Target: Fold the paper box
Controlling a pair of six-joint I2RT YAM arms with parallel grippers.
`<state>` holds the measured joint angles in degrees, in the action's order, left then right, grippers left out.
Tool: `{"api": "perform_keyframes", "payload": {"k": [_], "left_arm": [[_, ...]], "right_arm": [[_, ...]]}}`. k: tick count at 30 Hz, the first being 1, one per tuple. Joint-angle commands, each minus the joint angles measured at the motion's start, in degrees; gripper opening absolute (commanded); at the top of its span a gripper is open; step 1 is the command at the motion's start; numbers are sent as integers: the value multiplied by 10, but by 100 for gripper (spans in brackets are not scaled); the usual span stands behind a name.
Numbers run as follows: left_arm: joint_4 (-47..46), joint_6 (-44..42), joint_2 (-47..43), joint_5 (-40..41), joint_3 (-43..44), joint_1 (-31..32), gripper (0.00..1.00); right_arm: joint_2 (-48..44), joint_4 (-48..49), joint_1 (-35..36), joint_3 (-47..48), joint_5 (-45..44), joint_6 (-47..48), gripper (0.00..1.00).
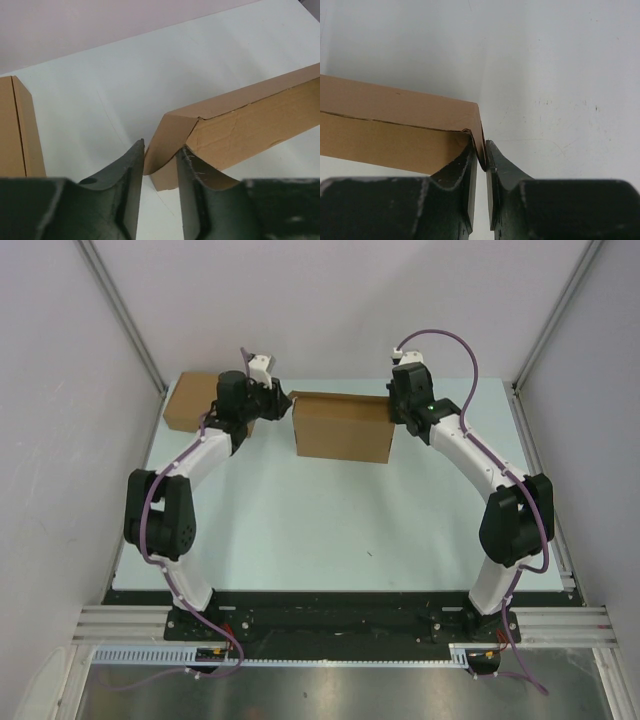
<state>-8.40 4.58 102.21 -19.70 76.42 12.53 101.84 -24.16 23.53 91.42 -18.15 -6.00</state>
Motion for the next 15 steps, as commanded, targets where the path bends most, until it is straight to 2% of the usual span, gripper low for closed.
{"api": "perform_keyframes", "payload": {"k": [1, 2, 6, 15], "left_arm": [[-1, 3, 0, -3, 36, 5, 32], [-4, 5, -3, -9, 34, 5, 26], [2, 13, -10, -17, 37, 6, 13], [0, 64, -35, -26, 28, 14, 8]], "right_arm": [[6, 3, 0, 31, 0, -6, 17], [7, 3, 1, 32, 0, -6, 16], [8, -3, 4, 38, 0, -9, 13], [7, -12, 11, 46, 1, -26, 9]]}}
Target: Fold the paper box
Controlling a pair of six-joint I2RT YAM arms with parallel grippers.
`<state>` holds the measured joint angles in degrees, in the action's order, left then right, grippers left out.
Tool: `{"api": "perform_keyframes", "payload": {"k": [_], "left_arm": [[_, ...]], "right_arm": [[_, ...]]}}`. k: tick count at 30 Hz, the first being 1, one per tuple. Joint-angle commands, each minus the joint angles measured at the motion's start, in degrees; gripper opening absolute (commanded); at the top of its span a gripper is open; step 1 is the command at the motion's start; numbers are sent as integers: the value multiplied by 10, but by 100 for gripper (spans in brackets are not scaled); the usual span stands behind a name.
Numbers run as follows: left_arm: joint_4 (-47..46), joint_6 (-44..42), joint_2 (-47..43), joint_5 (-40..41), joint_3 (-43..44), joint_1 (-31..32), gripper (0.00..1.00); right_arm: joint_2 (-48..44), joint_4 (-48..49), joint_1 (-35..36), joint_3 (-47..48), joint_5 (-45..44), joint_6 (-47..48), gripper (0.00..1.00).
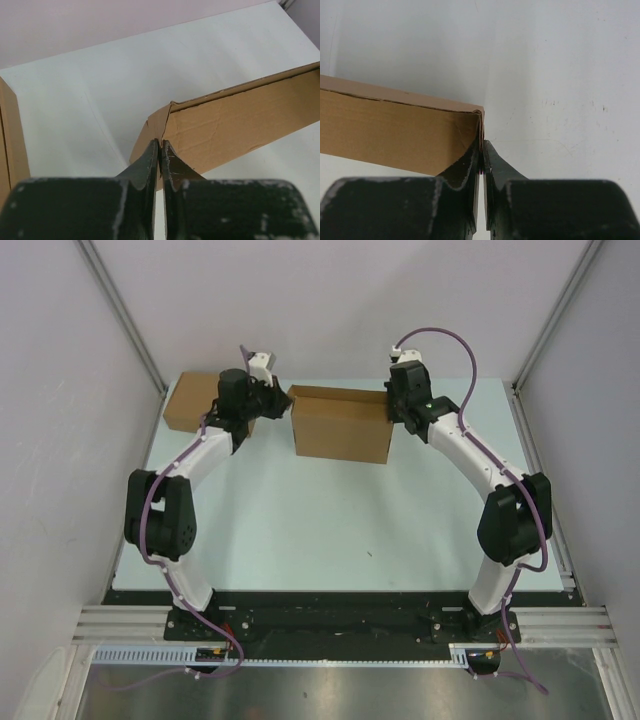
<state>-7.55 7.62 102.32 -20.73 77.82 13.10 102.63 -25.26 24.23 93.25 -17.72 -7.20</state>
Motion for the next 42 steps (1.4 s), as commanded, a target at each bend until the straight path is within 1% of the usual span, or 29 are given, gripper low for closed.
{"api": "perform_keyframes", "payload": {"k": [1, 8, 17, 26, 30, 36, 42], "left_arm": [[-11, 38, -41, -13, 8, 9, 7], [-13, 75, -54, 3, 1, 16, 0], [31, 114, -45, 20, 22, 17, 0], [40, 165, -38, 27, 22, 16, 0], [60, 181, -30, 24, 40, 15, 0], [32, 203, -31, 25, 16, 16, 0], [39, 219, -20, 21, 17, 16, 0]], "right_arm": [[-1, -1, 4, 26, -3, -18, 9], [-1, -1, 4, 26, 10, -41, 5], [2, -13, -12, 40, 50, -84, 2], [-1, -17, -16, 39, 63, -98, 1], [-1, -16, -19, 42, 71, -105, 1], [4, -16, -19, 42, 73, -113, 1], [10, -21, -20, 53, 88, -128, 0]]}}
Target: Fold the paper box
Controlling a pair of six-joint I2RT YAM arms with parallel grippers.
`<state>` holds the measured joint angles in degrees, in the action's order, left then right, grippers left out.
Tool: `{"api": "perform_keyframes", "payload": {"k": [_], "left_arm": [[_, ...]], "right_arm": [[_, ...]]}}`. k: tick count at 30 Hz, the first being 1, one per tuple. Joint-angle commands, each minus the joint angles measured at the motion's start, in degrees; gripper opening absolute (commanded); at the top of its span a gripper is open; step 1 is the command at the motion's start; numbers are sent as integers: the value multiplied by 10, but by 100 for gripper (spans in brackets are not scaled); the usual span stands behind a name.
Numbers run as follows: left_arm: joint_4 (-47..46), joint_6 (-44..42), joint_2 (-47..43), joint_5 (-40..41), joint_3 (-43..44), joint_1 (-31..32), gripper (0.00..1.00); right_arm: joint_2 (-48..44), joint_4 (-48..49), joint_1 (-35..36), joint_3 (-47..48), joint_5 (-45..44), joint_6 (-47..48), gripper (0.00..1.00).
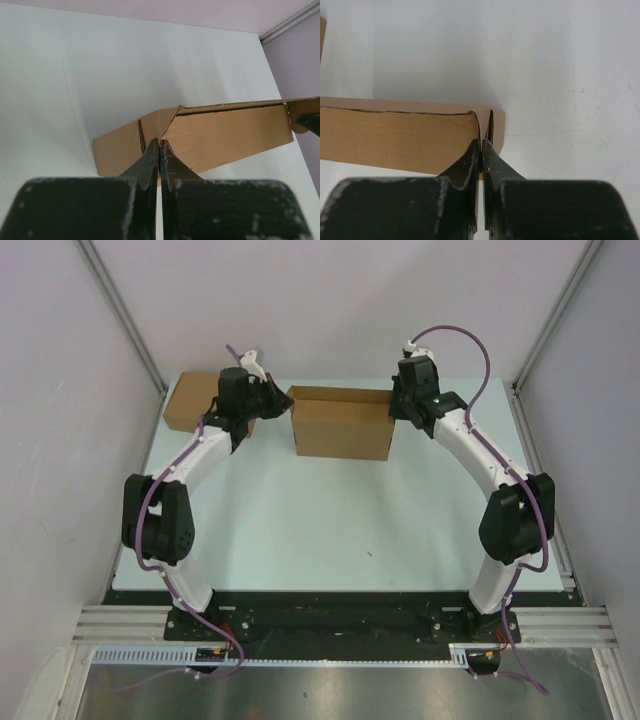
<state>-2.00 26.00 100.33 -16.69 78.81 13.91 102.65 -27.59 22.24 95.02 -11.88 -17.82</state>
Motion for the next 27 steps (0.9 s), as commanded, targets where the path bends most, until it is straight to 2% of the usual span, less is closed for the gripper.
{"api": "perform_keyframes", "payload": {"k": [1, 14, 27], "left_arm": [[-13, 36, 1, -19, 10, 9, 0], [-2, 27, 13, -5, 12, 9, 0], [-4, 13, 14, 2, 16, 9, 0]], "right_arm": [[13, -1, 1, 39, 34, -26, 0], [23, -18, -13, 67, 70, -56, 0], [10, 32, 10, 4, -43, 35, 0]]}}
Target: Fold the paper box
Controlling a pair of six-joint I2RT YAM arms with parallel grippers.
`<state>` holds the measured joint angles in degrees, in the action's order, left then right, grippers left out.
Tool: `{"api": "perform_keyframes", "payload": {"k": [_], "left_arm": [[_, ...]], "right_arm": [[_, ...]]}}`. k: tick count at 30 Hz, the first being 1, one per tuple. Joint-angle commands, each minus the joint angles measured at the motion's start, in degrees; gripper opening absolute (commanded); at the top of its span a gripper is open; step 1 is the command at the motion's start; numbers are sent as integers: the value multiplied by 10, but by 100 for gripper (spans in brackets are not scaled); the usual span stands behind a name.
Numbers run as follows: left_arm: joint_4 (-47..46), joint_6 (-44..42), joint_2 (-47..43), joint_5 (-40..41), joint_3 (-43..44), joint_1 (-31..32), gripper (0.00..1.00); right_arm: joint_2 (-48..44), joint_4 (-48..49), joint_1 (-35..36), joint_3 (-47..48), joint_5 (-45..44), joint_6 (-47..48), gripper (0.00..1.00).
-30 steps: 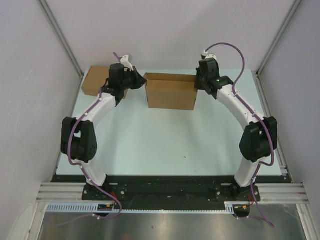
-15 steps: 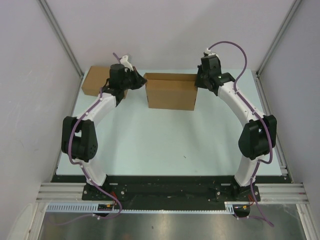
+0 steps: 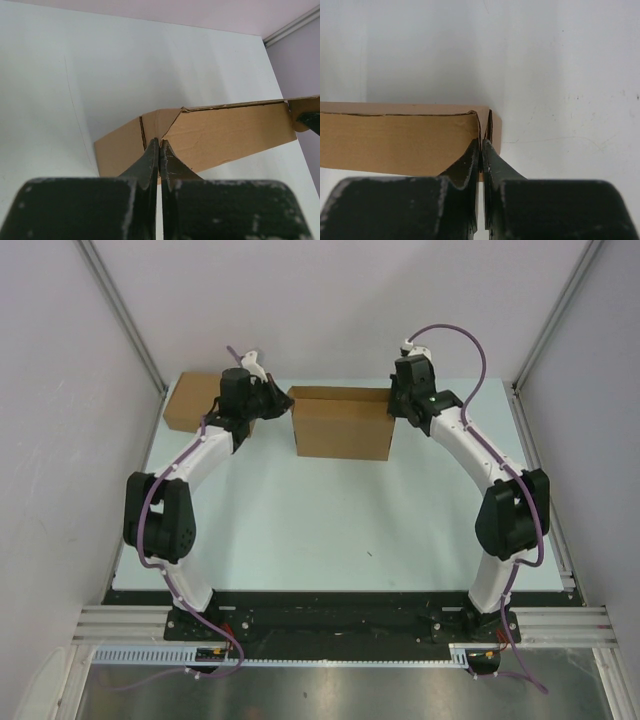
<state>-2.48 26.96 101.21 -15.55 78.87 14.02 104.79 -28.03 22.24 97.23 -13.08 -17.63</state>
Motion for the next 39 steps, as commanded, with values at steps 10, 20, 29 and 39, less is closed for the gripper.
{"api": "perform_keyframes", "payload": {"k": [10, 20, 29, 39], "left_arm": [[-2, -9, 8, -3, 18, 7, 0], [4, -29, 7, 6, 23, 7, 0], [-52, -24, -5, -3, -13, 7, 0], [-95, -44, -21, 18, -44, 8, 0]], "right_arm": [[-28, 88, 12, -72, -70, 72, 0], [-37, 118, 8, -106, -73, 83, 0], [-39, 140, 11, -134, -71, 66, 0], [-38, 143, 12, -135, -70, 64, 0]]}}
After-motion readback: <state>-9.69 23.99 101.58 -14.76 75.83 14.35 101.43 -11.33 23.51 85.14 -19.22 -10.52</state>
